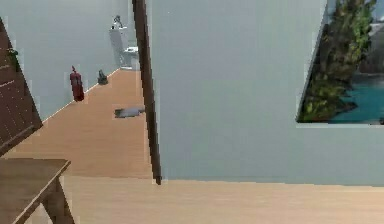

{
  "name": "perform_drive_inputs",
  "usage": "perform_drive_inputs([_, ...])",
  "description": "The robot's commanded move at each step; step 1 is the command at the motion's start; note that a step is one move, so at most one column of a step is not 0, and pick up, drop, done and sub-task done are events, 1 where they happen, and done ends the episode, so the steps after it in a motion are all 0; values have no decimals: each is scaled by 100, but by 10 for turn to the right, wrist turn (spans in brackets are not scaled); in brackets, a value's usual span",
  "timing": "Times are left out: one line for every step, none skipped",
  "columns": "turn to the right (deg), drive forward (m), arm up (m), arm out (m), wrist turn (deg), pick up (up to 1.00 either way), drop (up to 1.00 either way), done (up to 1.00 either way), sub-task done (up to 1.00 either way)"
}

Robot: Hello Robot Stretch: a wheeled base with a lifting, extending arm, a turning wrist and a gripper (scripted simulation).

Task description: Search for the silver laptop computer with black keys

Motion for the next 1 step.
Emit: perform_drive_inputs([-60, 0, 0, 0, 0, 0, 0, 0, 0])
